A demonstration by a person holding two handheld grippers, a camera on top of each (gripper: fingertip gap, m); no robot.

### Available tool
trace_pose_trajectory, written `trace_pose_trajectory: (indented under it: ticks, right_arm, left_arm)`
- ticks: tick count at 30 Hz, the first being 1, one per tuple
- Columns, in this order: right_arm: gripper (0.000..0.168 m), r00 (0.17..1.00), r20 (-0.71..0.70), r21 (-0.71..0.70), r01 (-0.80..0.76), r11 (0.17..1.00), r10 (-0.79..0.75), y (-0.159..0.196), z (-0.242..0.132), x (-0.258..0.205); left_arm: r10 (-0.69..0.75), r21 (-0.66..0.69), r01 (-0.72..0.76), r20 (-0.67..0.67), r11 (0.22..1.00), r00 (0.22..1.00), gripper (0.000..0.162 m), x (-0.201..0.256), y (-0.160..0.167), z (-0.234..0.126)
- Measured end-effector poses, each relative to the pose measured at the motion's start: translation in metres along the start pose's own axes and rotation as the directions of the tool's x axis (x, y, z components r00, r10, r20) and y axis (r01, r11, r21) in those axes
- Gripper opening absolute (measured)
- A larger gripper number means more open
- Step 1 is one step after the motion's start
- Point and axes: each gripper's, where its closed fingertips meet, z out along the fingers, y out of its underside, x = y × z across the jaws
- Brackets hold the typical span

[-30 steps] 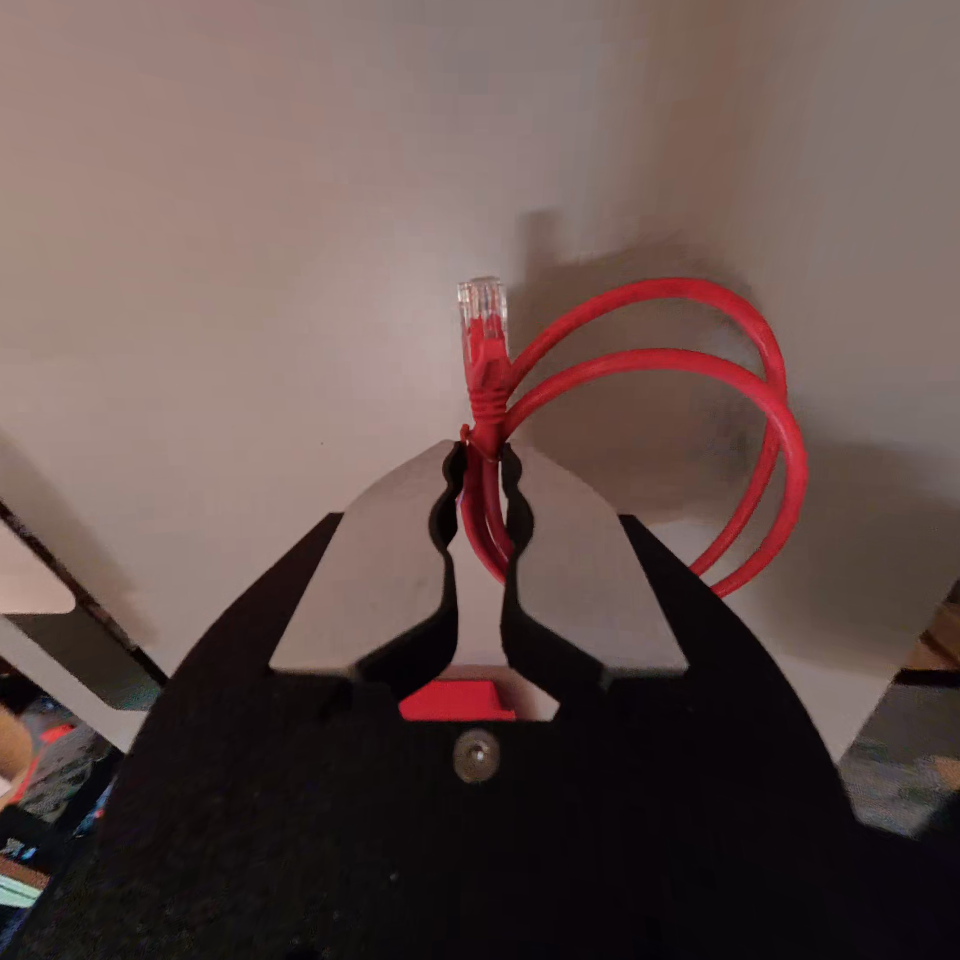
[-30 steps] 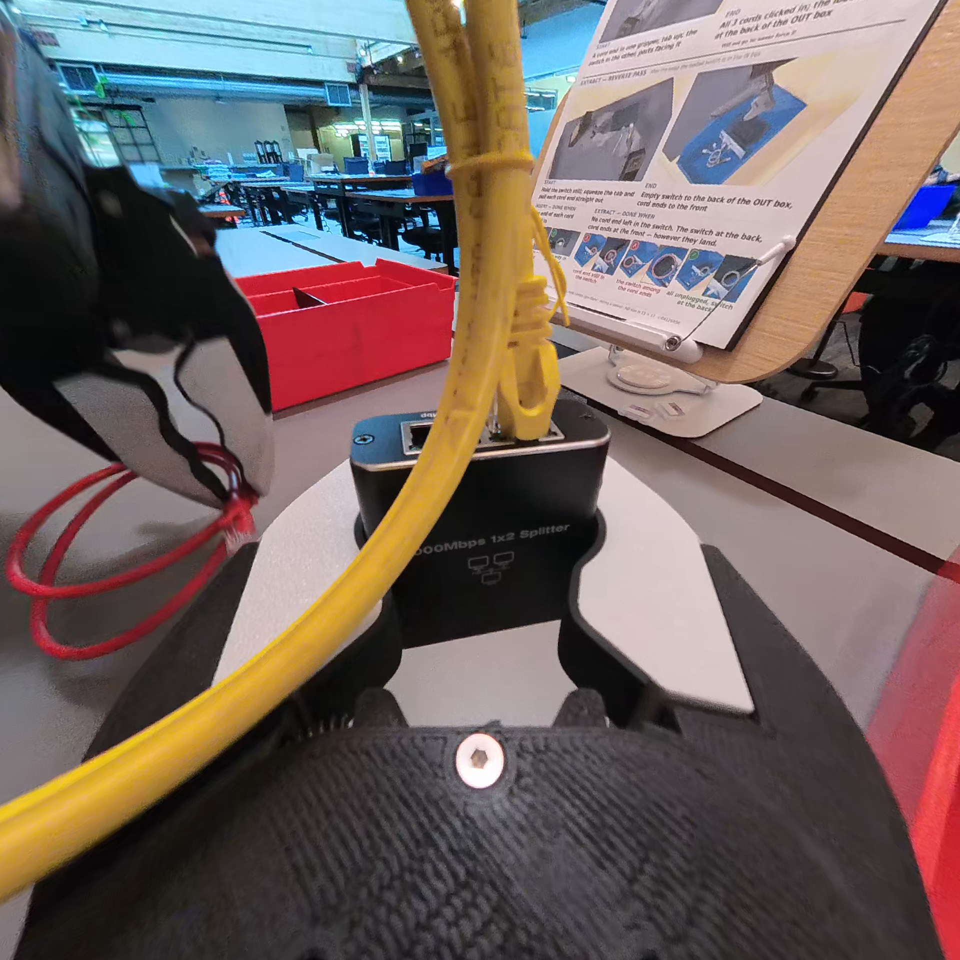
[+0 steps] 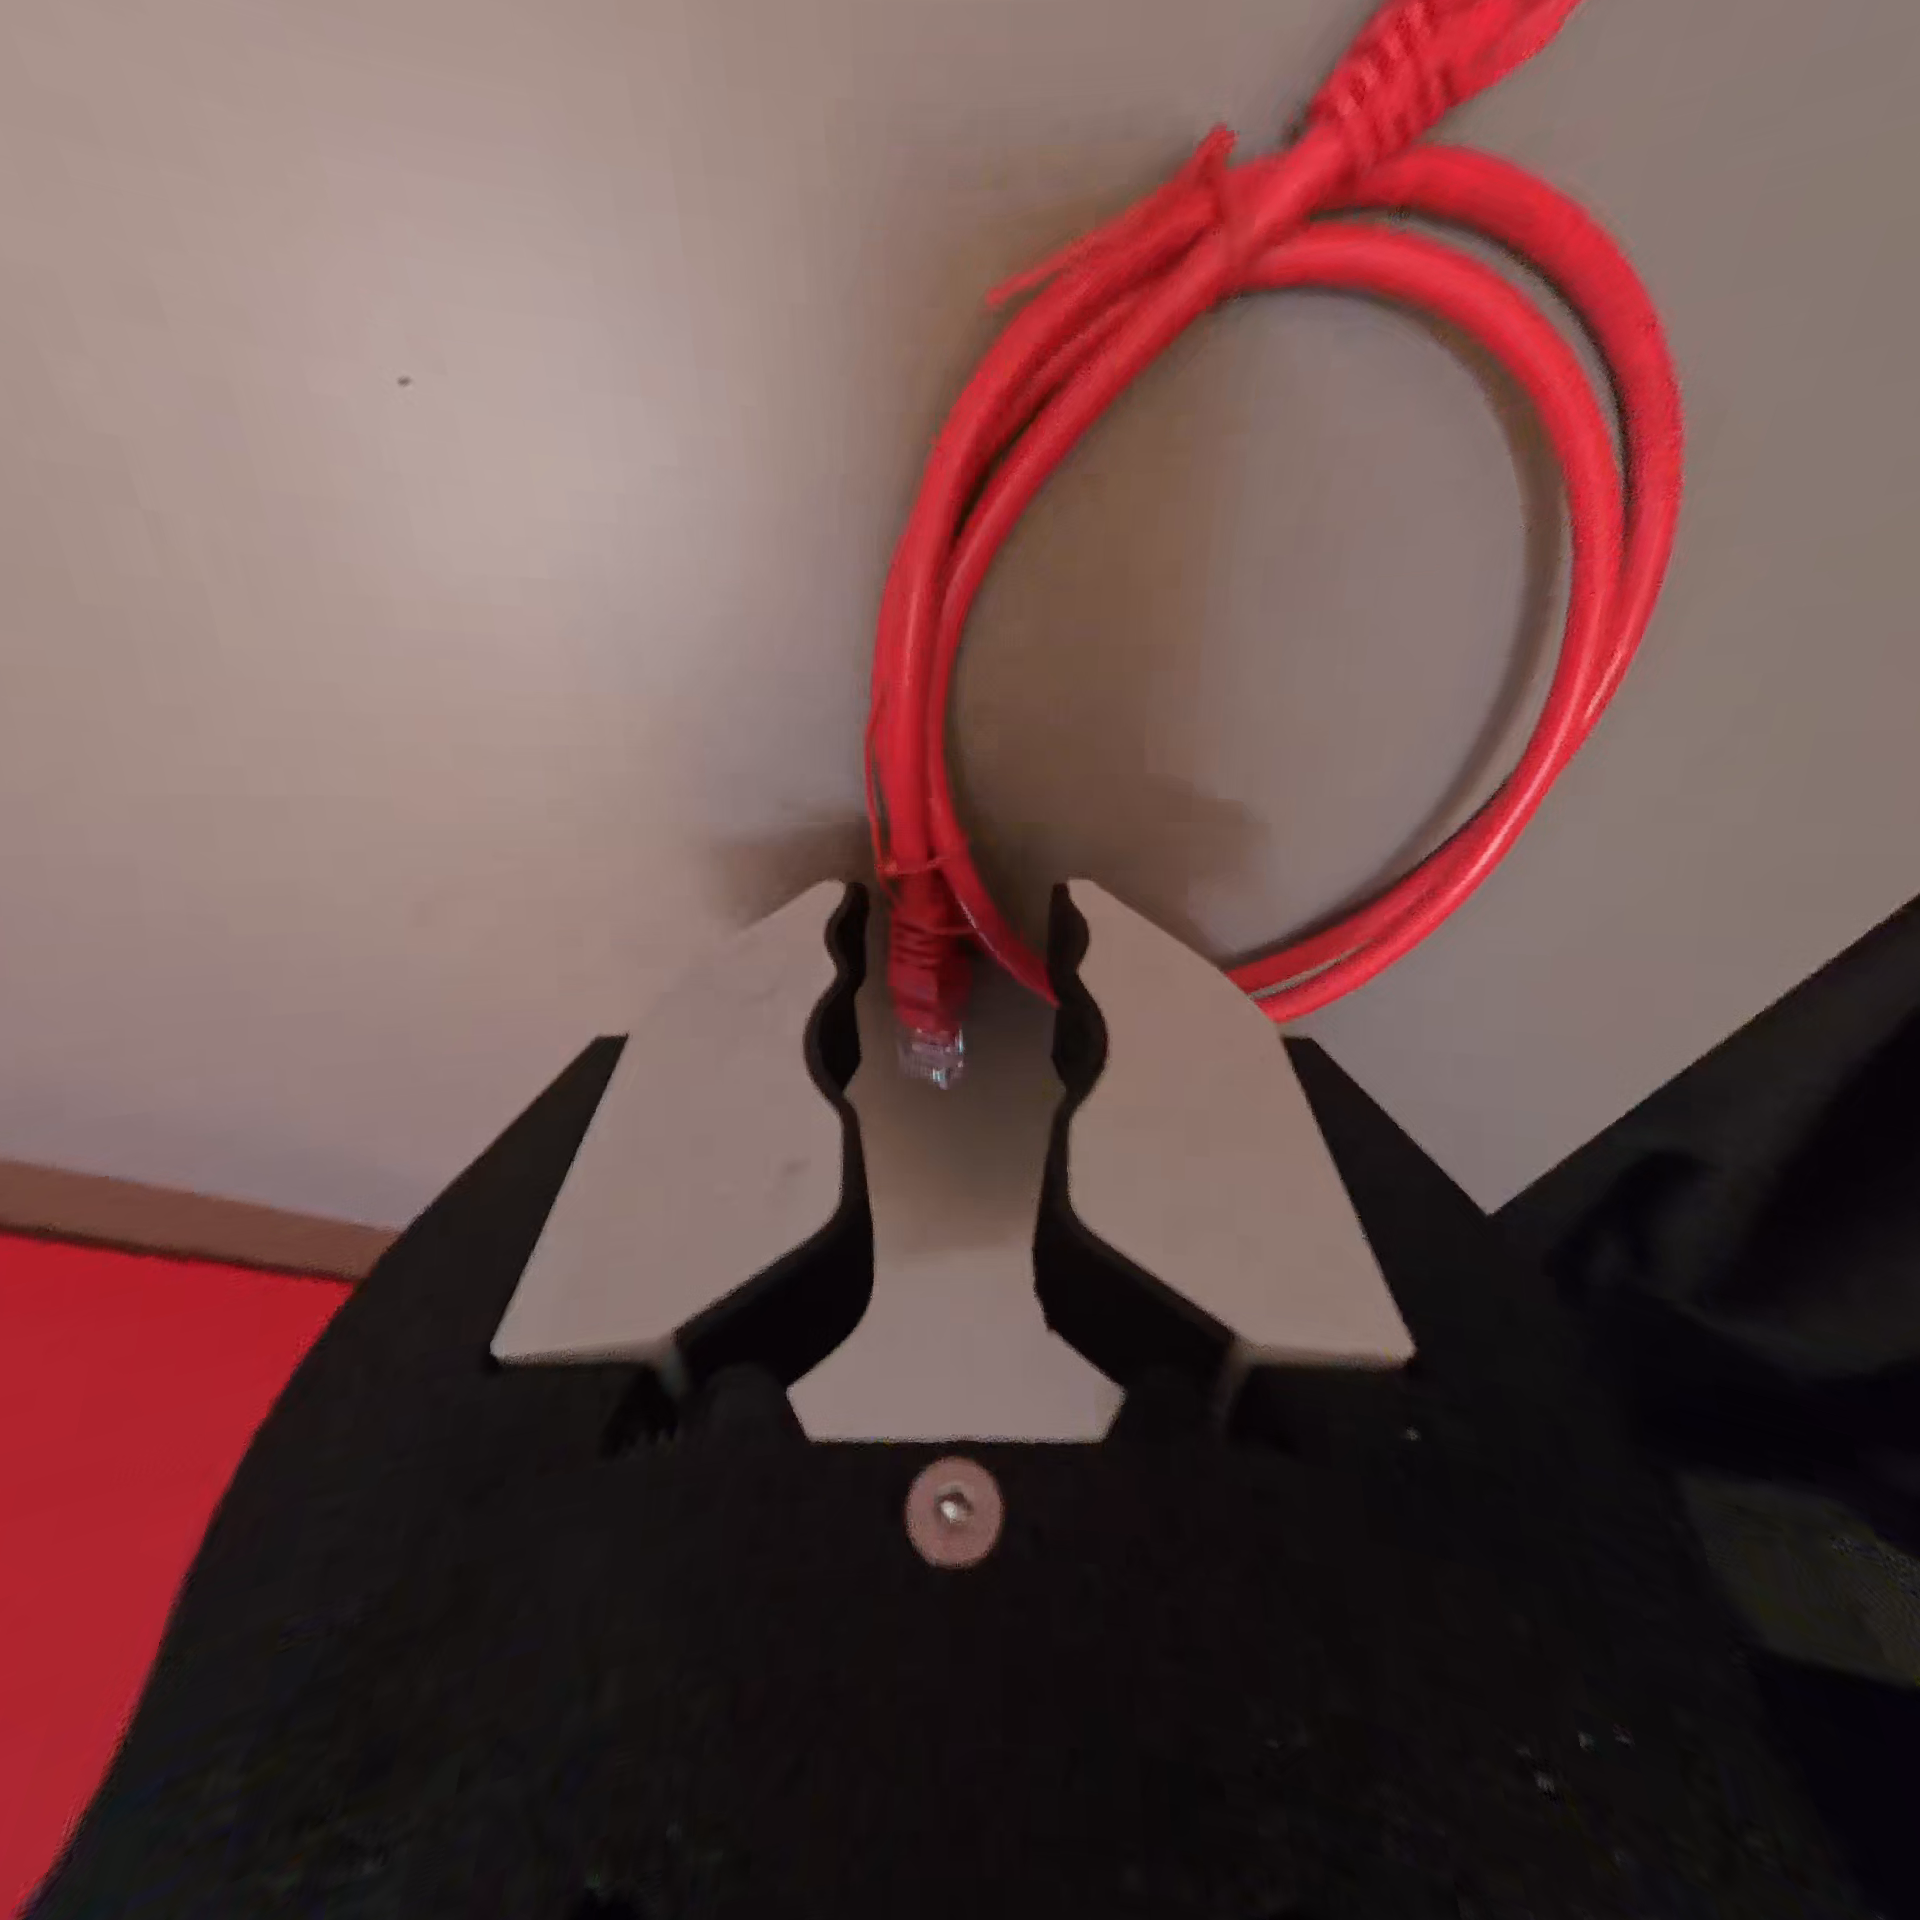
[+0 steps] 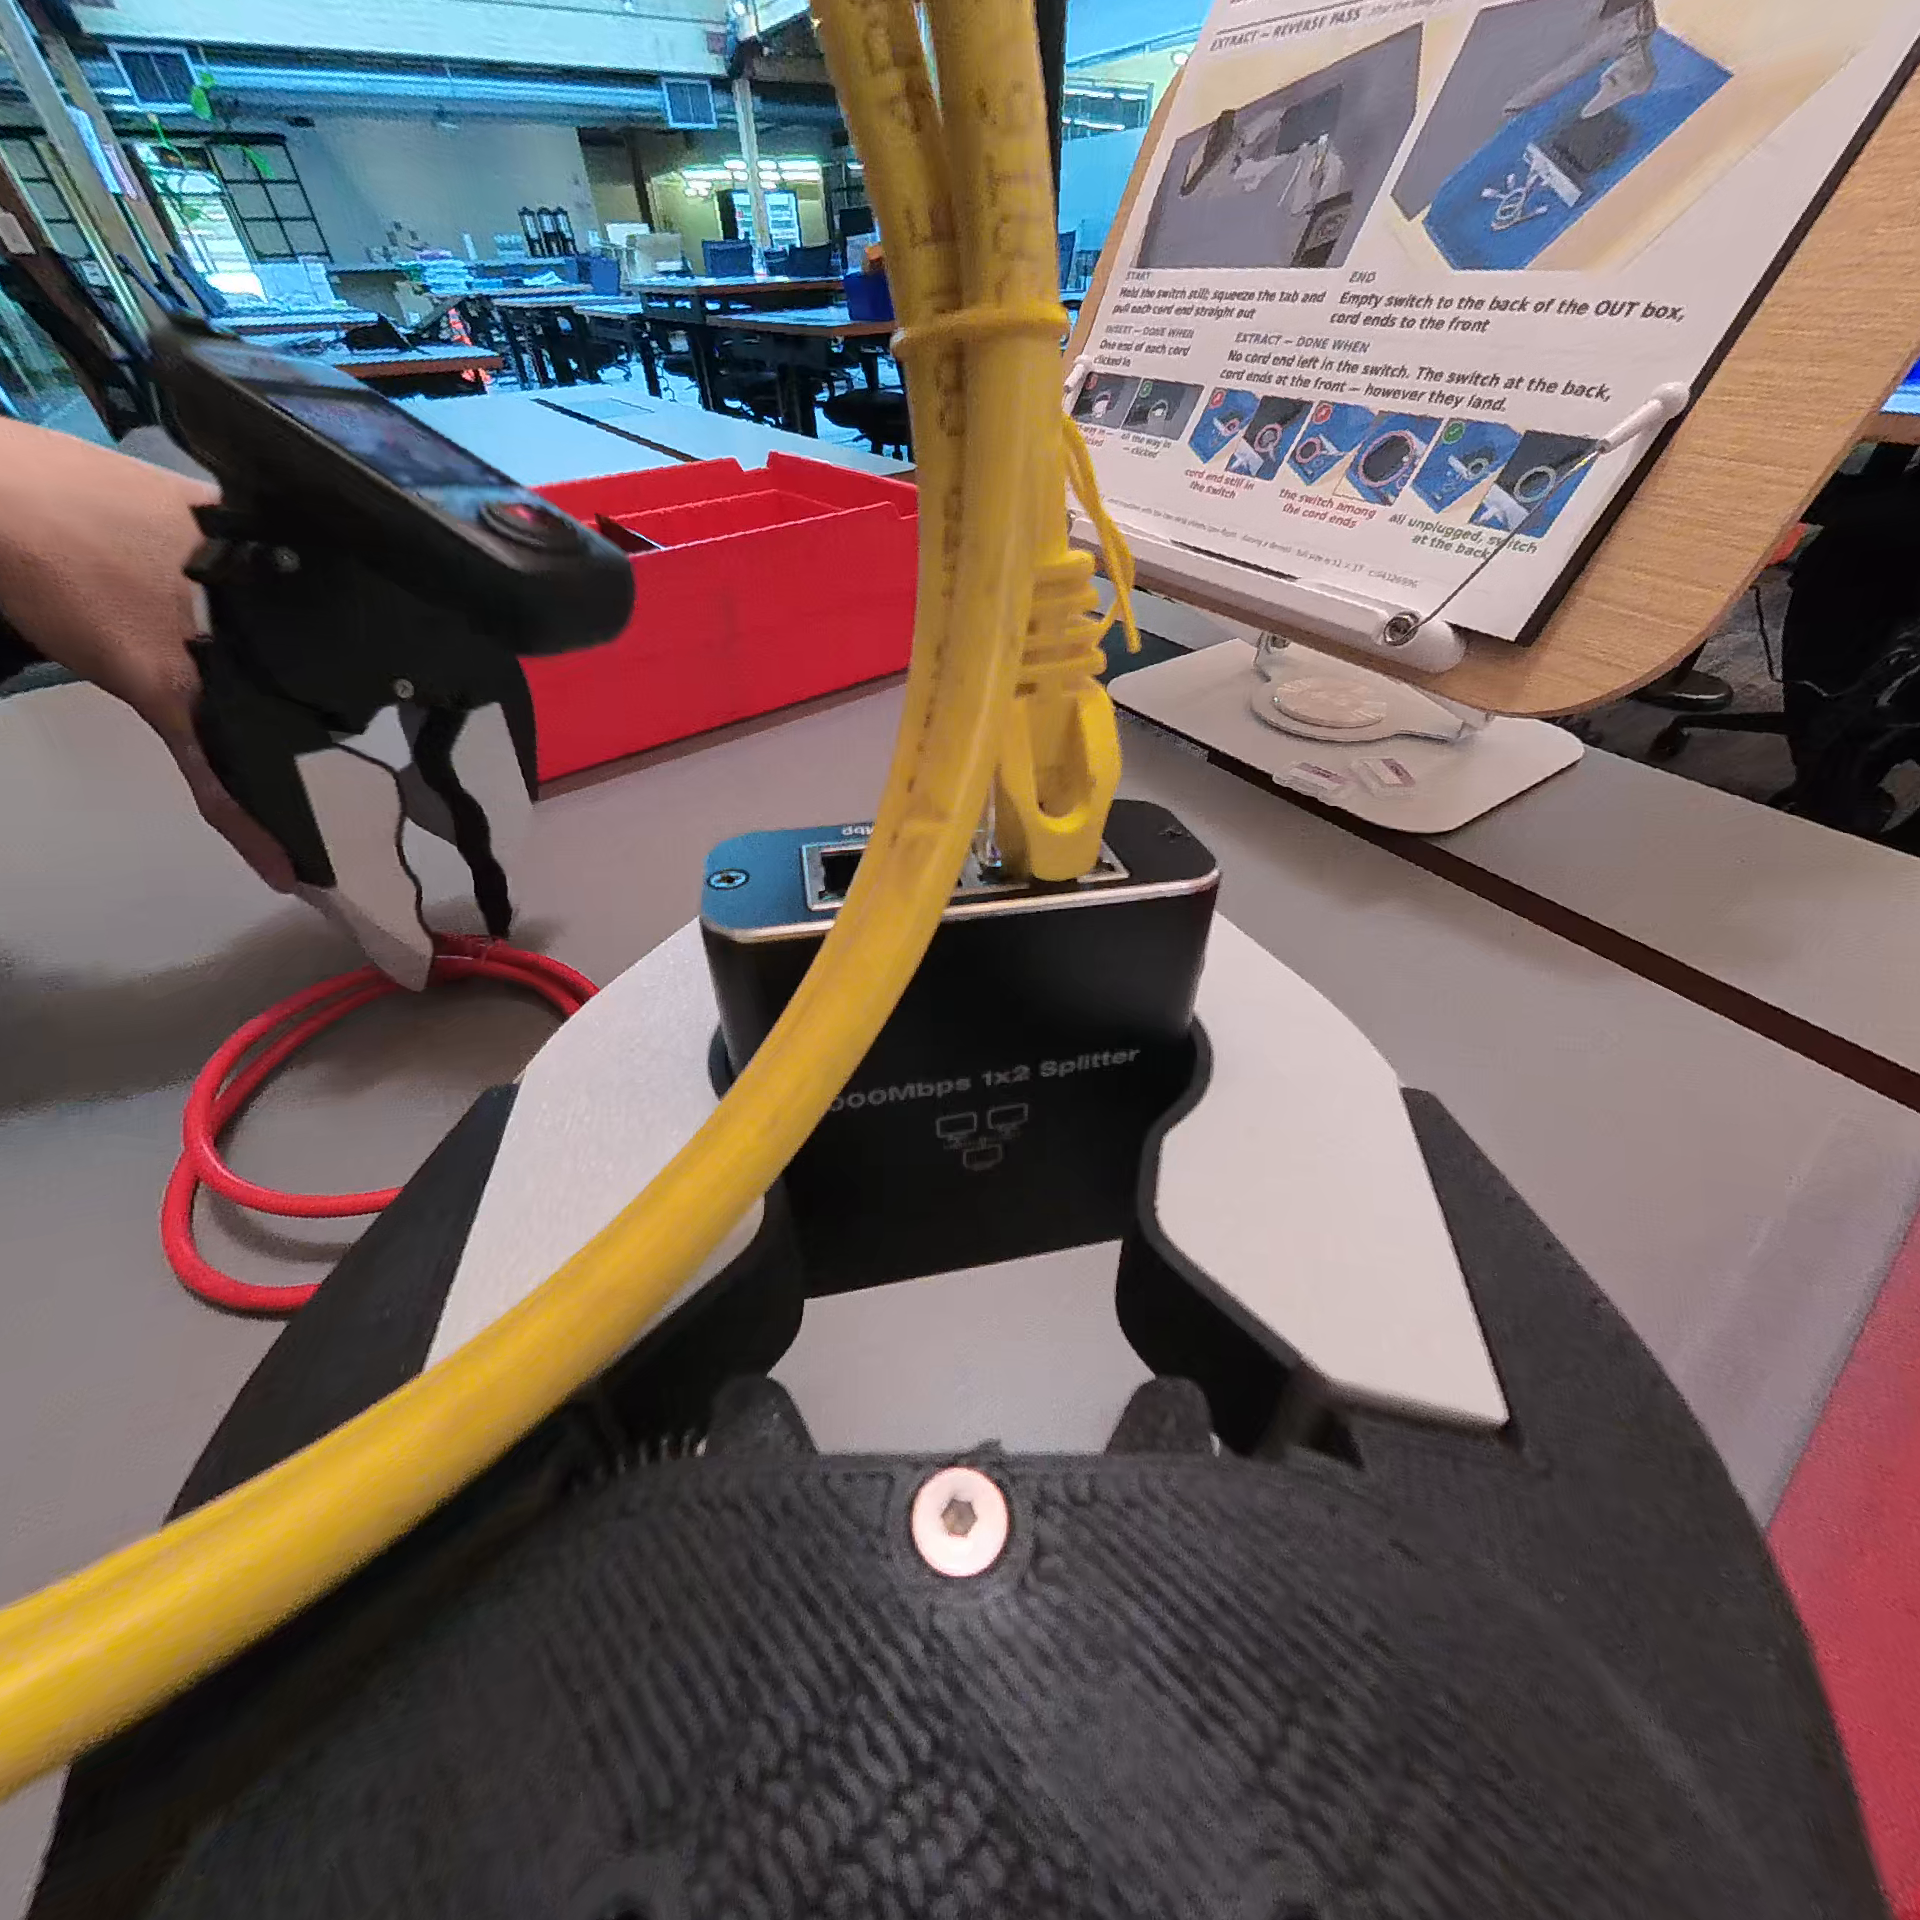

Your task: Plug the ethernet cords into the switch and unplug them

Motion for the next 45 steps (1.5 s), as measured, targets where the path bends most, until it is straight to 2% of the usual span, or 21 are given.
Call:
trace_pose_trajectory:
  ticks: [1, 4, 8, 13, 16, 18, 20, 22, 24, 26, 28, 30, 32, 34, 36, 42, 45]
  right_arm:
    - [0.076, 1.000, 0.004, -0.001, -0.003, 1.000, 0.003, 0.000, 0.000, 0.000]
    - [0.076, 1.000, 0.008, -0.006, -0.007, 1.000, 0.007, 0.001, 0.001, -0.001]
    - [0.076, 1.000, 0.017, -0.016, 0.003, 1.000, -0.002, 0.002, 0.002, -0.003]
    - [0.076, 1.000, 0.014, -0.018, 0.005, 1.000, -0.004, 0.002, 0.000, -0.002]
    - [0.076, 1.000, 0.015, -0.004, -0.004, 1.000, 0.004, -0.001, -0.002, -0.001]
    - [0.076, 1.000, 0.018, 0.004, -0.006, 1.000, 0.006, -0.003, -0.003, -0.001]
    - [0.076, 1.000, 0.020, 0.010, -0.008, 1.000, 0.008, -0.005, -0.004, -0.002]
    - [0.076, 1.000, 0.021, 0.015, -0.010, 1.000, 0.010, -0.005, -0.004, -0.002]
    - [0.076, 0.999, 0.032, 0.019, -0.017, 1.000, 0.017, -0.006, -0.003, -0.004]
    - [0.076, 0.998, 0.051, 0.031, -0.031, 0.999, 0.029, -0.007, -0.001, -0.008]
    - [0.076, 0.994, 0.099, 0.046, -0.043, 0.998, 0.038, -0.010, 0.002, -0.017]
    - [0.076, 0.986, 0.161, 0.070, -0.045, 0.997, 0.033, -0.015, 0.005, -0.030]
    - [0.076, 0.974, 0.227, 0.082, -0.041, 0.996, 0.021, -0.017, 0.010, -0.045]
    - [0.076, 0.958, 0.287, 0.087, -0.040, 0.995, 0.013, -0.020, 0.015, -0.062]
    - [0.076, 0.947, 0.322, 0.094, -0.034, 0.995, 0.002, -0.022, 0.022, -0.075]
    - [0.077, 0.914, 0.402, 0.080, 0.021, 0.997, -0.051, -0.019, 0.030, -0.103]
    - [0.077, 0.911, 0.407, 0.076, 0.041, 0.996, -0.069, -0.018, 0.031, -0.106]
  left_arm:
    - [0.013, -0.027, -0.013, 0.002, 1.000, 1.000, 0.033, 0.001, 0.000, 0.002]
    - [0.040, -0.129, -0.036, 0.031, 0.991, 0.999, 0.025, 0.002, 0.004, 0.007]
    - [0.051, -0.238, -0.037, 0.052, 0.971, 0.997, 0.024, -0.001, 0.005, 0.006]
    - [0.072, -0.289, -0.076, -0.023, 0.954, 0.997, 0.018, -0.004, 0.005, 0.005]
    - [0.038, -0.169, -0.060, -0.129, 0.984, 0.991, 0.017, -0.003, 0.004, 0.005]
    - [0.000, -0.015, -0.004, -0.271, 1.000, 0.962, 0.016, 0.007, 0.001, 0.004]
    - [-0.022, 0.172, 0.088, -0.354, 0.981, 0.935, 0.016, 0.010, -0.006, -0.004]
    - [0.011, 0.412, 0.199, -0.455, 0.889, 0.890, 0.016, 0.016, -0.022, -0.028]
    - [0.107, 0.630, 0.318, -0.541, 0.708, 0.834, 0.016, 0.021, -0.037, -0.066]
    - [0.206, 0.765, 0.415, -0.566, 0.492, 0.798, 0.016, 0.022, -0.045, -0.103]
    - [0.342, 0.833, 0.485, -0.552, 0.265, 0.761, 0.016, 0.027, -0.048, -0.138]
    - [0.476, 0.831, 0.555, -0.502, 0.035, 0.722, 0.016, 0.031, -0.048, -0.167]
    - [0.559, 0.779, 0.614, -0.454, -0.129, 0.694, 0.016, 0.034, -0.050, -0.185]
    - [0.620, 0.744, 0.637, -0.407, -0.202, 0.671, 0.016, 0.041, -0.055, -0.194]
    - [0.619, 0.756, 0.612, -0.372, -0.231, 0.692, 0.016, 0.051, -0.068, -0.196]
    - [0.613, 0.837, 0.494, -0.268, -0.234, 0.743, 0.015, 0.084, -0.096, -0.208]
    - [0.624, 0.862, 0.466, -0.255, -0.199, 0.739, 0.015, 0.095, -0.105, -0.211]
